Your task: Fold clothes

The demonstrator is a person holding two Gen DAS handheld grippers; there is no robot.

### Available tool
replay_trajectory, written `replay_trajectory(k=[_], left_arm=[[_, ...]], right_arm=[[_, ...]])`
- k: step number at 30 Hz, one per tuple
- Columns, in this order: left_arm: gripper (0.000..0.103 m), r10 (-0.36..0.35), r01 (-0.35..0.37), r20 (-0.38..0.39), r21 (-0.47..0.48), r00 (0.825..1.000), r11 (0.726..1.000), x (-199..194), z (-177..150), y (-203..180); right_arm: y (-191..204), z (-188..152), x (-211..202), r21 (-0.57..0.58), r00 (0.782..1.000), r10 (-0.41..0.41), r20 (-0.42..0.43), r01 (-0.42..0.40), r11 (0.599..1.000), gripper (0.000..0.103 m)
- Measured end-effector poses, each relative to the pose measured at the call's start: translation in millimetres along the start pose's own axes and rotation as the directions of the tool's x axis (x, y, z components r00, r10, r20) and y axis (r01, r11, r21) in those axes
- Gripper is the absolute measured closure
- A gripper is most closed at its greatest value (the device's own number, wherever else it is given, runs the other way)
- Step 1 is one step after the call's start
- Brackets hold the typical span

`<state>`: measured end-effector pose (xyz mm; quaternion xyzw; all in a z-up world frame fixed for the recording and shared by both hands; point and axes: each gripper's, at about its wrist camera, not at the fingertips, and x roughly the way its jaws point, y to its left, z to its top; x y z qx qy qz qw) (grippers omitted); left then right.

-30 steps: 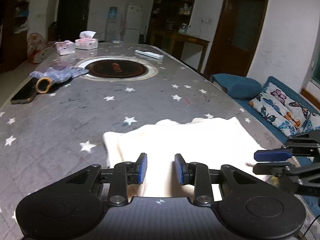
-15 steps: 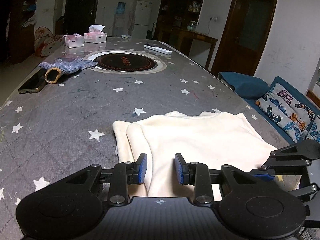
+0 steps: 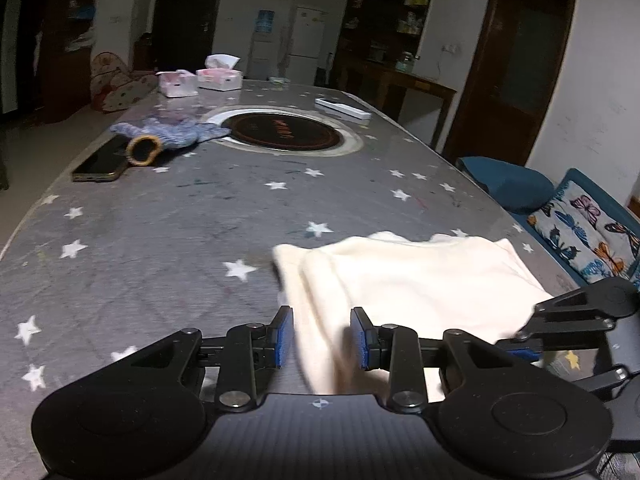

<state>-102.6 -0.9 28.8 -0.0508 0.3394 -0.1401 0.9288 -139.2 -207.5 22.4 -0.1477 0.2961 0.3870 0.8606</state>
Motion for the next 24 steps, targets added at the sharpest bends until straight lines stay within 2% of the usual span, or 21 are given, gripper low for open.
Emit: replay_trajectory(k=[3, 8, 11, 14, 21, 23, 24], left_arm=[[0.069, 0.019, -0.019, 0.006, -0.034, 1.0, 0.999, -3, 0, 12], [0.069, 0.034, -0.033, 0.012, -0.076, 0.999, 0.997, -9, 0, 25], [0.069, 0.035, -0.034, 0.01, -0.077, 0.999, 0.996, -10, -1, 26], [0.069, 0.029, -0.029, 0.006, -0.084, 1.0, 0.996, -12, -2, 29], [0.069, 0.023, -0.022, 0.005, -0.108, 1.0, 0.994, -14, -4, 34], [0.067, 0.021, -0.02, 0.002, -0.113, 1.0, 0.993, -14, -3, 35], [0.066, 0.021, -0.02, 0.001, -0.115, 1.0, 0.993, -14, -3, 35]], right_arm=[[7, 9, -3, -0.041, 1.0, -0.007, 0.005, 0.007, 0.999, 0.091], [26, 22, -3, -0.108, 0.998, 0.046, 0.04, -0.041, 0.993, 0.091], [34, 25, 11, -0.12, 0.997, 0.063, 0.034, -0.058, 0.991, 0.091], [37, 20, 30, -0.122, 0.997, 0.07, -0.02, -0.072, 0.99, 0.091], [37, 25, 19, -0.138, 0.997, 0.078, -0.019, -0.08, 0.987, 0.09], [40, 29, 16, -0.152, 0.996, 0.094, -0.008, -0.094, 0.984, 0.086], [43, 30, 15, -0.162, 0.995, 0.102, -0.007, -0.102, 0.982, 0.078]])
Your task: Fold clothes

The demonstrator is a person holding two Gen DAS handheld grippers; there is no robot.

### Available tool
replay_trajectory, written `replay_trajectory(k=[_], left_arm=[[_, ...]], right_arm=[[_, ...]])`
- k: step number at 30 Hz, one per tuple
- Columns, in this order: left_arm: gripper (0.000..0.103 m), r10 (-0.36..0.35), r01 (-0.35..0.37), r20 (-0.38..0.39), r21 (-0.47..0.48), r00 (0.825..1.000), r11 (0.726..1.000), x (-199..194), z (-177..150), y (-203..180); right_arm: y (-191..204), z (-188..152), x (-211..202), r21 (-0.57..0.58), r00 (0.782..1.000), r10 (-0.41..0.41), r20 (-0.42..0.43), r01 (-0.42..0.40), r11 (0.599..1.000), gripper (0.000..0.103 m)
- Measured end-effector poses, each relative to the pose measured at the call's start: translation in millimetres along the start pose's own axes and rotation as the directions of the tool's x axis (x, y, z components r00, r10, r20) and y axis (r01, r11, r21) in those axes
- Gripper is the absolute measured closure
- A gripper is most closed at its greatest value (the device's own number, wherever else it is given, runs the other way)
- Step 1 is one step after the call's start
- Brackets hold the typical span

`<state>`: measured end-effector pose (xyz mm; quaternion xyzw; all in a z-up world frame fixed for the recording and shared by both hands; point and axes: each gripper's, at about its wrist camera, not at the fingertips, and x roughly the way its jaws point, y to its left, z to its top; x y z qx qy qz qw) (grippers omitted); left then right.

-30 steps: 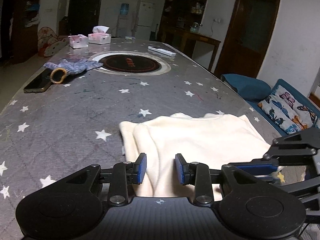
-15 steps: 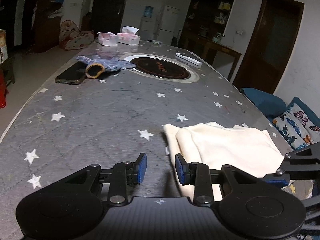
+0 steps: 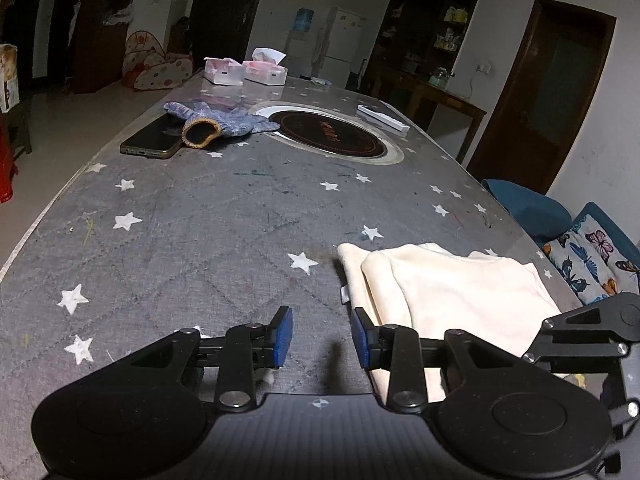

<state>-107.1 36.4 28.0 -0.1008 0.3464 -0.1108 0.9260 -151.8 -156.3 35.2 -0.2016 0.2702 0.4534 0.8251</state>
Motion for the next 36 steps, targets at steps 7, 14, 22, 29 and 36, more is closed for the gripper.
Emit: replay_trajectory(k=[7, 14, 22, 29, 36], left_arm=[[0.063, -0.006, 0.005, -0.011, -0.029, 1.0, 1.0, -1, 0, 3], [0.059, -0.018, 0.017, -0.017, -0.074, 1.0, 0.997, -2, 2, 5], [0.052, -0.057, 0.049, -0.045, -0.156, 0.997, 0.986, 3, 3, 5], [0.035, -0.111, 0.093, -0.052, -0.261, 0.993, 0.961, 8, 6, 4], [0.033, -0.173, 0.135, -0.063, -0.385, 0.983, 0.913, 19, 8, 6]], right_arm=[[9, -1, 19, -0.04, 1.0, -0.002, -0.027, 0.0, 0.999, 0.075], [13, 2, 11, -0.057, 1.0, 0.011, -0.012, -0.011, 0.998, 0.067], [20, -3, 25, -0.112, 0.999, -0.04, -0.029, 0.037, 0.993, 0.067], [8, 2, 18, -0.045, 0.998, -0.064, 0.0, 0.064, 0.997, 0.093], [-5, 8, 2, 0.033, 0.997, -0.053, 0.054, 0.051, 0.998, 0.096]])
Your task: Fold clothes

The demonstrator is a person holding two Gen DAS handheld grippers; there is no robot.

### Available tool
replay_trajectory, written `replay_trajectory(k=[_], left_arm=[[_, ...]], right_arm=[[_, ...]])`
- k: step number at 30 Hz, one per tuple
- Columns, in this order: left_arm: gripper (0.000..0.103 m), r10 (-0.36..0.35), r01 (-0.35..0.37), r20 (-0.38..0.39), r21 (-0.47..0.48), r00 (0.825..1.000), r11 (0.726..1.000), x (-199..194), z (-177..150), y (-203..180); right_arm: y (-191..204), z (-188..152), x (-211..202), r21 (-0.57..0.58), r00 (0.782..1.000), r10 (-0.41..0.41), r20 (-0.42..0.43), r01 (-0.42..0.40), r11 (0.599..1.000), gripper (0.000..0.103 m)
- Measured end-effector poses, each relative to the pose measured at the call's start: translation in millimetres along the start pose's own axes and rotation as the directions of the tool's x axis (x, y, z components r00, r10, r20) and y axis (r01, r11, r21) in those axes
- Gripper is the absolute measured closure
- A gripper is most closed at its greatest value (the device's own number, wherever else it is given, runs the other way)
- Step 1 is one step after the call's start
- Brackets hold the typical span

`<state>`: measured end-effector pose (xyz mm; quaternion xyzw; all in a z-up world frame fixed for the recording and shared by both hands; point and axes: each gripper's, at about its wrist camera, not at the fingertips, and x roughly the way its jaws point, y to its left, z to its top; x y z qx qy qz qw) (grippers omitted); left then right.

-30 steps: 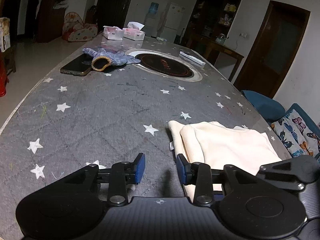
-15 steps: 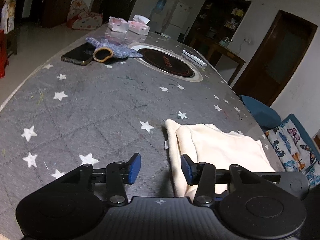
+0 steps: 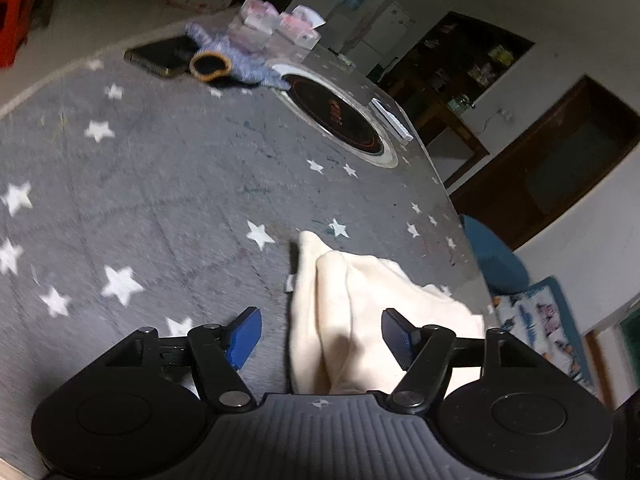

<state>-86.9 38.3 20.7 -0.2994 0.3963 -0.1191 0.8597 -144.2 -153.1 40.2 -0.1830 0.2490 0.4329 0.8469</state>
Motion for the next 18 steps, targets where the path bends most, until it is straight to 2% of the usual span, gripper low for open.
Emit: replay_trajectory(k=[7, 15, 16, 18], left_arm=[[0.034, -0.052, 0.048, -0.034, -0.098, 0.998, 0.994, 9, 0, 6], [0.035, -0.166, 0.146, -0.068, -0.232, 0.984, 0.962, 28, -1, 7], [0.036, -0.177, 0.155, -0.071, -0.243, 0.982, 0.957, 31, -1, 8], [0.043, -0.199, 0.173, -0.075, -0.264, 0.977, 0.949, 35, -2, 10]], right_arm=[[-9, 4, -13, 0.044, 0.999, -0.006, 0.047, 0.004, 0.999, 0.096], [-17, 7, -26, 0.099, 0.996, 0.0, 0.085, -0.009, 0.995, 0.097], [-17, 7, -27, 0.1, 0.996, 0.0, 0.088, -0.009, 0.995, 0.097], [-17, 6, -28, 0.1, 0.996, 0.005, 0.09, -0.014, 0.995, 0.097]])
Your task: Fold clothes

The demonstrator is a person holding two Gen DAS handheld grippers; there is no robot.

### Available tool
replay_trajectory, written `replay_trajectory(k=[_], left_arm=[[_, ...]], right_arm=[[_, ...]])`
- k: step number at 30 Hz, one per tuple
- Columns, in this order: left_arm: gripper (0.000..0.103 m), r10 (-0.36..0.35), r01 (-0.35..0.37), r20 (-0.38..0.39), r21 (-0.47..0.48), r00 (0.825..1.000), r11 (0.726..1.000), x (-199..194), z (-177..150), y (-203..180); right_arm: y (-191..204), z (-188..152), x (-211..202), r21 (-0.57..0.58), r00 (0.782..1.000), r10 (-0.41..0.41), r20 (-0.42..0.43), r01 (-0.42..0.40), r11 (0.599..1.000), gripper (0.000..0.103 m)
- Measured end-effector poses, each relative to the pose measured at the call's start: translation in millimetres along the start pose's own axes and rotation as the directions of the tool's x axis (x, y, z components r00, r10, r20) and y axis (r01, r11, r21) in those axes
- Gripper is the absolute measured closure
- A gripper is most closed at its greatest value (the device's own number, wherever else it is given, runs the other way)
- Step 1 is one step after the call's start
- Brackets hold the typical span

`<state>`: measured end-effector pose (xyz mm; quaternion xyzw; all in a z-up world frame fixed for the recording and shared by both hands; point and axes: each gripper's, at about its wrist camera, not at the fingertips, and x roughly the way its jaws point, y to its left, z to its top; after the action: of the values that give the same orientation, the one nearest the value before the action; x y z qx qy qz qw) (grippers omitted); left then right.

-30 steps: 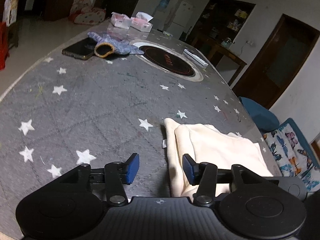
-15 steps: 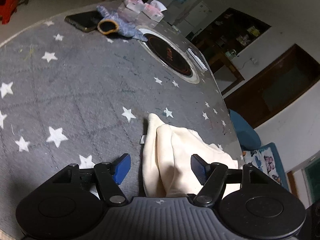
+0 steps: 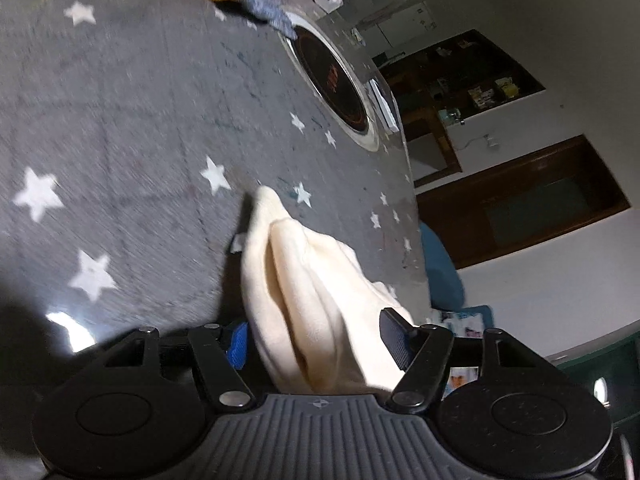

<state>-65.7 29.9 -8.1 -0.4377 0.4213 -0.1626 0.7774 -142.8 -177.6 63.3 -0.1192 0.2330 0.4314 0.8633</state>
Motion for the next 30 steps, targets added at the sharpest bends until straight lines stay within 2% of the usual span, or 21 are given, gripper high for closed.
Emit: replay_trajectory(k=[2, 5, 8, 16, 18, 21, 24, 30], left_arm=[[0.059, -0.015, 0.014, -0.008, -0.015, 1.0, 1.0, 3, 0, 3], [0.076, -0.02, 0.02, -0.012, -0.026, 1.0, 0.999, 6, -2, 7], [0.081, -0.018, 0.018, -0.005, -0.036, 1.0, 0.999, 6, -3, 9], [0.082, 0.012, -0.012, -0.001, -0.029, 1.0, 1.0, 7, -6, 11], [0.082, 0.013, -0.013, -0.002, -0.029, 1.0, 1.0, 7, -6, 12], [0.082, 0.022, -0.022, -0.004, -0.015, 1.0, 1.0, 8, -5, 10], [0.082, 0.028, -0.028, -0.007, -0.005, 1.0, 1.0, 9, -5, 8], [0.082, 0.036, -0.036, -0.012, 0.007, 0.999, 0.999, 9, -4, 7]], right_arm=[[1, -2, 0, -0.002, 1.0, 0.009, -0.003, -0.009, 1.0, 0.097], [3, -5, 1, -0.003, 1.0, 0.02, -0.009, -0.02, 1.0, 0.097], [3, -8, 0, 0.001, 1.0, 0.026, -0.012, -0.026, 1.0, 0.097], [-4, -15, -9, 0.049, 1.0, 0.017, -0.008, -0.017, 0.999, 0.095], [-15, -21, -17, 0.083, 1.0, -0.017, -0.006, 0.017, 0.996, 0.094], [-30, -29, -30, 0.133, 0.998, -0.069, -0.006, 0.069, 0.989, 0.084], [-50, -40, -42, 0.192, 0.99, -0.138, -0.021, 0.139, 0.971, 0.082], [-98, -70, -65, 0.329, 0.948, -0.31, -0.069, 0.315, 0.89, 0.071]])
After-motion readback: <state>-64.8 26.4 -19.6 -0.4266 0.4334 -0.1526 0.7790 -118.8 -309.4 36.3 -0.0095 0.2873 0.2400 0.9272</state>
